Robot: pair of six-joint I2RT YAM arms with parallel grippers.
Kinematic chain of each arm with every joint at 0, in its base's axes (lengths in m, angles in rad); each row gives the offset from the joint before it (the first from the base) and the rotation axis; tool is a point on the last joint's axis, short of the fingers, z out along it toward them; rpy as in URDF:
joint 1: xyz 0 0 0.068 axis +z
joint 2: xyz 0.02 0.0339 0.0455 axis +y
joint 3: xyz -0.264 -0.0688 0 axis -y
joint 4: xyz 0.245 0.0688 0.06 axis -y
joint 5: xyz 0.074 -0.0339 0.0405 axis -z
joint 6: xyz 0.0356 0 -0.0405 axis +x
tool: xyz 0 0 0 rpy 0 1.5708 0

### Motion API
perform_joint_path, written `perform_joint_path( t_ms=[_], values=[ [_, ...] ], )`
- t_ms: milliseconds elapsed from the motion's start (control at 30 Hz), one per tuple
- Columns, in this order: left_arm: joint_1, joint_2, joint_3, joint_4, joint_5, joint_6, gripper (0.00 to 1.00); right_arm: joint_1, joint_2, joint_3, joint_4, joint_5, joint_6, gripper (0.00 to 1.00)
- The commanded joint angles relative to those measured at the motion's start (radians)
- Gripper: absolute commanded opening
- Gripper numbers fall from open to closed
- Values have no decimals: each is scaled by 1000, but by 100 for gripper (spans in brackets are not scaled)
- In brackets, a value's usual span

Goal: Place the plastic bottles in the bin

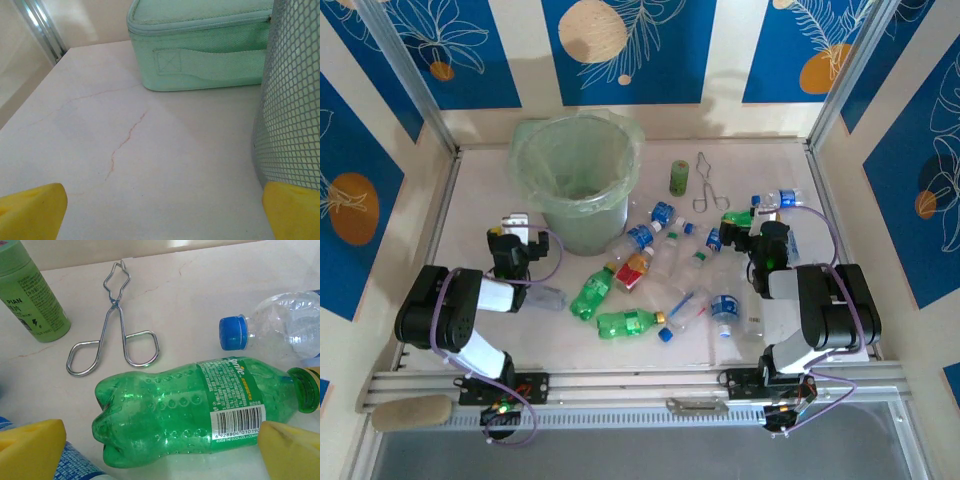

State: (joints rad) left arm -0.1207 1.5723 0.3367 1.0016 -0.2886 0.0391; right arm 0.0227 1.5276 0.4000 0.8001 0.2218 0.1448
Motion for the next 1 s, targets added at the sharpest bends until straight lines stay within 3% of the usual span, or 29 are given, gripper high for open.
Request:
perform_joint_path(
  t_ms=[0, 733, 967],
  values=[
    [-4, 0, 13, 5, 13, 2, 100, 5, -7, 3, 30, 17, -16, 99],
    [2, -1, 14, 1, 15, -4, 100, -7, -7, 6, 23, -7, -11, 99],
    [-1, -39, -23, 38, -6, -9, 100, 28, -47, 21, -28, 51, -33, 99]
  ],
)
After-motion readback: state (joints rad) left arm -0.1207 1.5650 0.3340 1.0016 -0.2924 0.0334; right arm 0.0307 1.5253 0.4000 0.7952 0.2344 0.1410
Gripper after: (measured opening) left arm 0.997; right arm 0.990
